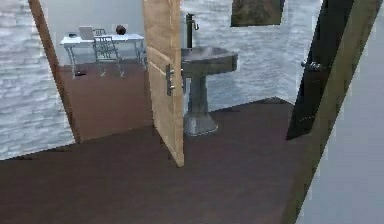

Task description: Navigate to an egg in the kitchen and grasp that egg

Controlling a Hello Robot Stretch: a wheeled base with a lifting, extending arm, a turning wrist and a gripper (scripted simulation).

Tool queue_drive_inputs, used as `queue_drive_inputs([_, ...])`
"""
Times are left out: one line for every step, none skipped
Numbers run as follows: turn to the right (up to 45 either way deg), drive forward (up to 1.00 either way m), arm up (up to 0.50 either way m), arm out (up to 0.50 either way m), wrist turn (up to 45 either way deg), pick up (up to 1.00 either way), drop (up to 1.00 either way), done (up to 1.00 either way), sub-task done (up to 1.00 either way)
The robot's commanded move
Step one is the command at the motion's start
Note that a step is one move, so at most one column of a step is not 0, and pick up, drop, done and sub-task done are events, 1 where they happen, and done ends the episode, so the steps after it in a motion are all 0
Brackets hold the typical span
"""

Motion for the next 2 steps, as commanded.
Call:
queue_drive_inputs([0.0, 1.00, 0.00, 0.00, 0.0, 0.00, 0.00, 0.00, 0.00])
queue_drive_inputs([-18.0, 0.00, 0.00, 0.00, 0.0, 0.00, 0.00, 0.00, 0.00])
